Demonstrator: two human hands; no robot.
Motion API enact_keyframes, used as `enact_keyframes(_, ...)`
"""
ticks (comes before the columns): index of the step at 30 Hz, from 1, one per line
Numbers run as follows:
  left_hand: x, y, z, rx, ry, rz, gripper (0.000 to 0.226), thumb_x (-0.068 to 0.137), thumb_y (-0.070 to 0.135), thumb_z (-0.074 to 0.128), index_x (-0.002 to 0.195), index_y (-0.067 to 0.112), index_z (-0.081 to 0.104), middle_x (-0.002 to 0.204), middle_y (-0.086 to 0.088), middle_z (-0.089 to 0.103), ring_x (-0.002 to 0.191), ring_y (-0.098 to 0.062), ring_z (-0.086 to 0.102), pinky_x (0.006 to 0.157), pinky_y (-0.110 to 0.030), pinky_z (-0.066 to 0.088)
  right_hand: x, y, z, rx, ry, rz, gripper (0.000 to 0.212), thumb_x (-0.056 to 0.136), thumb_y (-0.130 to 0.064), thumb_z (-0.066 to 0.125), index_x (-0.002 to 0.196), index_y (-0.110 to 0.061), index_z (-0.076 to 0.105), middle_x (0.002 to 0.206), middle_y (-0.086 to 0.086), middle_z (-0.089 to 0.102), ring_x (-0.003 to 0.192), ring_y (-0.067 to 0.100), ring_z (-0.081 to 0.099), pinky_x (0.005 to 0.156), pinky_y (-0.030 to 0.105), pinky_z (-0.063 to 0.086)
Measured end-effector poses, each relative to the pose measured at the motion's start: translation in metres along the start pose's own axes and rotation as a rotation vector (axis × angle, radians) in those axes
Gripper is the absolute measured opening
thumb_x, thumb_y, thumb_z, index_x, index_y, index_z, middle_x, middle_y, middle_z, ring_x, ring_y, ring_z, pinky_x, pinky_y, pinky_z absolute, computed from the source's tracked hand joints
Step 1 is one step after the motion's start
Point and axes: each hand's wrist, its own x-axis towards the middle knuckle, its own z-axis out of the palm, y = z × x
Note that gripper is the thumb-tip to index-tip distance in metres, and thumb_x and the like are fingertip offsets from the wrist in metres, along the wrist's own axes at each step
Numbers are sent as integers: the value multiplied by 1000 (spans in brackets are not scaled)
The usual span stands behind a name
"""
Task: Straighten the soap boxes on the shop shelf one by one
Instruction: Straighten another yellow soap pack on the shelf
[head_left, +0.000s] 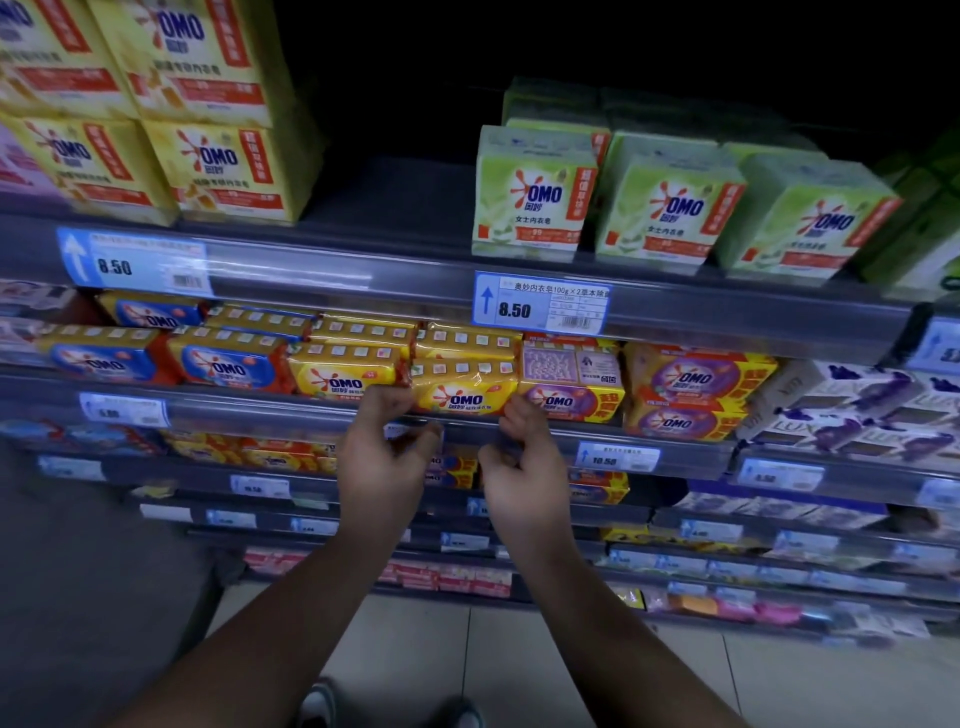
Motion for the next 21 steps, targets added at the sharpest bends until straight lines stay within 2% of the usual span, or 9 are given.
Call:
enact_keyframes(1, 4, 1, 0, -13, 15, -5, 27, 86, 18, 80, 105, 21, 60, 100, 11, 68, 103, -5, 66, 85, -38, 59, 0, 0, 0, 10, 1, -3, 58, 95, 0, 58, 149, -12, 44, 131, -3, 55, 113, 0, 53, 78, -5, 39)
enact_keyframes(3, 11, 5, 0, -64, 21, -32, 32, 81, 19, 84, 102, 20, 60, 95, 9, 69, 94, 0, 67, 78, -26, 60, 0, 1, 0, 23, 11, -19, 56, 94, 3, 58, 148, -8, 45, 129, -4, 54, 121, 4, 51, 82, -3, 40)
enact_keyframes(5, 17, 8, -1, -98, -1, -48, 38, 80, 20, 86, 109, 25, 62, 97, 12, 69, 90, 1, 66, 72, -14, 57, -1, 1, 0, 48, 18, -26, 54, 94, 6, 59, 145, -7, 48, 126, -5, 54, 122, 6, 53, 83, -1, 41)
enact_keyframes(7, 20, 8, -2, -91, -16, -27, 42, 82, 20, 84, 118, 28, 65, 102, 13, 69, 92, 0, 66, 72, -9, 53, -1, 2, 0, 68, 19, -36, 51, 93, 8, 58, 142, -5, 50, 124, -2, 55, 120, 8, 55, 83, -1, 42)
enact_keyframes(11, 25, 11, -5, -106, -39, 14, 44, 85, 14, 81, 126, 23, 68, 100, 5, 70, 89, -3, 67, 74, -14, 56, -1, 3, -2, 113, 32, -58, 51, 93, 10, 57, 143, 0, 49, 127, 2, 57, 124, 10, 53, 85, 0, 40)
enact_keyframes(14, 29, 16, -5, -80, -91, 67, 43, 82, 14, 83, 121, 27, 71, 99, 0, 66, 83, -11, 65, 75, -18, 56, -1, 2, -3, 137, 61, -63, 52, 93, 9, 58, 143, -3, 49, 127, 2, 58, 121, 9, 55, 86, 2, 44)
enact_keyframes(17, 26, 21, -12, -81, -146, 78, 39, 81, 12, 83, 115, 28, 72, 98, -2, 64, 79, -14, 62, 74, -19, 53, -1, -2, -5, 167, 53, -46, 49, 94, 7, 58, 141, -6, 50, 128, 4, 61, 121, 12, 60, 100, 22, 51)
enact_keyframes(19, 25, 23, -24, -97, -173, 82, 38, 82, 10, 82, 115, 26, 72, 95, -3, 64, 77, -13, 61, 74, -19, 53, 0, -3, -8, 179, 53, -50, 45, 95, 6, 59, 137, -7, 52, 123, 4, 64, 110, 4, 64, 101, 33, 54)
enact_keyframes(21, 25, 23, -42, -183, -215, 45, 37, 81, 11, 81, 113, 28, 74, 90, 0, 65, 78, -13, 62, 79, -20, 55, 1, -4, -11, 188, 66, -85, 42, 94, 0, 65, 133, -10, 53, 117, 1, 63, 96, -9, 64, 91, 22, 56)
